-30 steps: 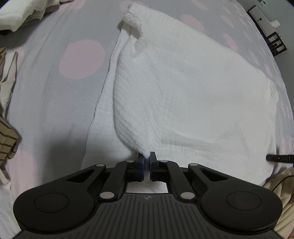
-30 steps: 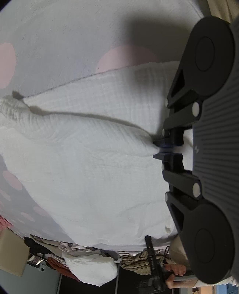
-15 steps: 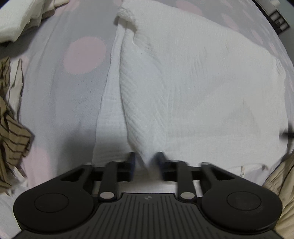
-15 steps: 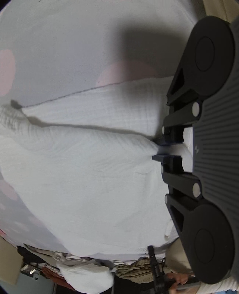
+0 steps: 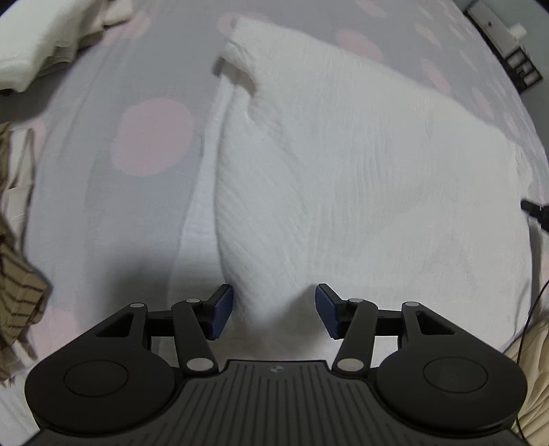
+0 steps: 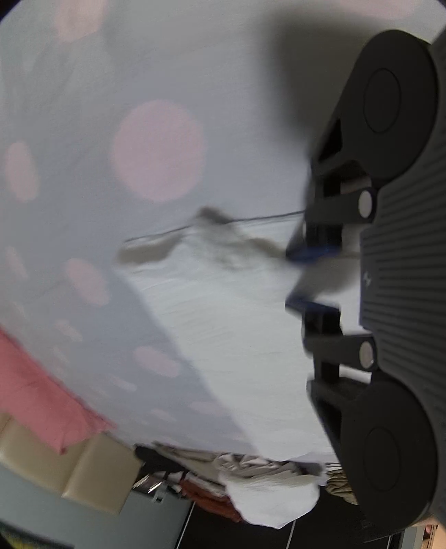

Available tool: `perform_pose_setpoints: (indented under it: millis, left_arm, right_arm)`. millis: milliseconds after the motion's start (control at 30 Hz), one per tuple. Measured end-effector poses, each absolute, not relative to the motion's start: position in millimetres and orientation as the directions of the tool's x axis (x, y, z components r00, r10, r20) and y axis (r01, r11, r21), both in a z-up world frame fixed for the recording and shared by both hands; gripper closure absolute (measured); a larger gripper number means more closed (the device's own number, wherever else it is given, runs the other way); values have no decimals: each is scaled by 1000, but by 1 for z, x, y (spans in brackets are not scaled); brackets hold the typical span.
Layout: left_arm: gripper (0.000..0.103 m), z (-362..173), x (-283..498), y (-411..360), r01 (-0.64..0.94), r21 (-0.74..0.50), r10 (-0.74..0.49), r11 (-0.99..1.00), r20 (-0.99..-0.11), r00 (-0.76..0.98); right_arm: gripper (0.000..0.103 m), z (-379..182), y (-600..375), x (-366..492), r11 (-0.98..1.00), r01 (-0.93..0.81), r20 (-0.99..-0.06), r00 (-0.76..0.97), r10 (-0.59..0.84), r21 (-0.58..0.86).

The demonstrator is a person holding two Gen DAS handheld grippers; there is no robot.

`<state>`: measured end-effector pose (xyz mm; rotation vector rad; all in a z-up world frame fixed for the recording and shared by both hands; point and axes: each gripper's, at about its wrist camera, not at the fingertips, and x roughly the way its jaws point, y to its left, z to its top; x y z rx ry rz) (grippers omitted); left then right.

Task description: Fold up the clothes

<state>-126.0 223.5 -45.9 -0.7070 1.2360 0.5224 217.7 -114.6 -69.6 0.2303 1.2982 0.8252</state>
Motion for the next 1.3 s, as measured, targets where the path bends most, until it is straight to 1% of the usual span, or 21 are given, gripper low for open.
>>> perform_pose_setpoints:
  millis: [167,367,400,433,467,500,533,600,633,667,733,800,867,1033,1100,1133,1233,1300]
  left_arm:
    - [51,-50,-115,215,-665,-134,18,735,-976,216]
    - [51,-44,-117,219,-676,-130,24,726,-977,213]
    - [51,-39,-117,218,-671,-116,34,732,-978,206]
    - [51,-32,-115,215,-648,-84,54,757,-980,190]
    - [51,-26,-113,212,-622,-49,76,782,-982,174]
    - [51,-19,-108,208,-583,-2,108,812,-982,155]
    - [50,-13,-104,203,-543,43,140,838,-980,138]
    - [49,0,-95,190,-464,88,178,881,-972,154]
    - [47,6,-90,180,-421,102,192,901,-965,177]
    - [45,12,-85,171,-378,115,203,919,-958,201]
    - [45,21,-64,156,-296,128,212,947,-938,275]
    - [44,33,-40,143,-200,173,234,965,-910,341]
    - [41,39,-14,126,-64,220,227,973,-888,400]
    - [40,40,63,86,234,344,228,909,-882,413]
    - [40,24,98,85,331,347,192,877,-886,422]
    - [40,11,99,81,371,336,162,866,-889,428]
    - [40,-3,130,59,466,288,77,837,-904,420]
    - [40,-19,164,56,508,239,27,828,-921,389]
  right_arm:
    - [99,-68,-111,222,718,-406,-764,73,641,565]
    - [98,-67,-109,223,750,-368,-779,98,619,549]
    - [90,-67,-109,224,755,-362,-782,102,615,547]
    - [71,-67,-109,224,760,-356,-785,106,611,544]
    - [64,-68,-110,224,758,-356,-785,95,612,547]
    - [47,-68,-112,224,752,-360,-785,77,614,553]
    - [34,-69,-115,224,745,-364,-785,59,617,559]
    - [30,-70,-119,223,733,-371,-783,23,621,571]
    - [25,-71,-121,223,726,-374,-782,5,623,577]
    - [23,-72,-123,223,720,-377,-781,-14,625,583]
    - [20,-73,-128,223,707,-383,-777,-50,627,595]
    - [20,-75,-132,223,694,-388,-773,-86,628,607]
    - [20,-76,-136,222,680,-393,-768,-122,629,619]
    - [19,-80,-147,222,646,-401,-751,-212,625,650]
    - [18,-84,-152,221,627,-391,-734,-255,629,673]
    - [18,-88,-153,221,615,-376,-718,-285,635,694]
    - [16,-94,-152,217,582,-377,-693,-346,633,720]
    - [15,-97,-149,213,558,-398,-685,-374,626,728]
